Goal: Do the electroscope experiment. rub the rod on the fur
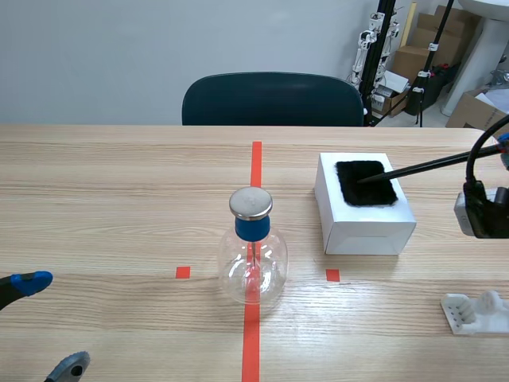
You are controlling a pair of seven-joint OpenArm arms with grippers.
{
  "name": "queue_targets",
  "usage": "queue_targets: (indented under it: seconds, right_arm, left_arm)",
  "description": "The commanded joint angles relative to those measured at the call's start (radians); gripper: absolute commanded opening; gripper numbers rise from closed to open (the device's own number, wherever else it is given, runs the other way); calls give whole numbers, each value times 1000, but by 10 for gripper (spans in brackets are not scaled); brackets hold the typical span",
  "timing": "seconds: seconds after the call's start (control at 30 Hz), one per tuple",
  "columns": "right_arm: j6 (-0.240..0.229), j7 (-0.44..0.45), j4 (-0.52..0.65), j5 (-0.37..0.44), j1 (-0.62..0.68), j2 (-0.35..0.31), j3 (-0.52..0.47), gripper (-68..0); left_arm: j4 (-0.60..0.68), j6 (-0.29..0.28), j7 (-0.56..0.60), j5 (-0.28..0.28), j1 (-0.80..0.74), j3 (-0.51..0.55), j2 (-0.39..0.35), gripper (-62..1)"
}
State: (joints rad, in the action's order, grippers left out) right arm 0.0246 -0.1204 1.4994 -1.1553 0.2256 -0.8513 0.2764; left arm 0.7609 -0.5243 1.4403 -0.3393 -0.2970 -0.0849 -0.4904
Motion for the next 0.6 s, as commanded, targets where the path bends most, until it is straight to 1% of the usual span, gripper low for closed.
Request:
queue_targets:
  seconds: [0.0, 0.03, 0.1, 0.23, 0.27, 0.3, 0.37, 0.5, 0.57]
  right_arm:
    - [-4, -45, 13, -12, -10, -28, -8, -676]
    - [-4, -59, 13, -12, -10, -29, -8, -676]
    - [-4, -51, 13, -19, -10, -30, -8, -676]
    - [-3, 76, 14, -28, -10, -30, -8, -676]
    - [-3, 96, 14, -28, -10, -30, -8, -676]
    - [-3, 98, 14, -28, -10, -30, -8, -676]
    - [-4, 67, 13, -27, -10, -30, -8, -676]
    - [-12, -51, 13, -26, -10, -30, -8, -676]
    - [-12, -57, 13, -26, -10, -30, -8, -676]
  left_arm:
    - [5, -2, 13, 11, -2, 6, -9, 14]
    - [5, -2, 13, 11, -2, 6, -9, 14]
    - [5, -2, 13, 11, -2, 6, -9, 14]
    - [5, -2, 13, 11, -2, 6, -9, 14]
    - [5, -2, 13, 11, -2, 6, -9, 14]
    - [5, -2, 13, 11, -2, 6, -9, 14]
    - [5, -2, 13, 11, -2, 6, -9, 14]
    - [5, -2, 13, 11, -2, 6, -9, 14]
    - [5, -2, 13, 11, -2, 6, -9, 14]
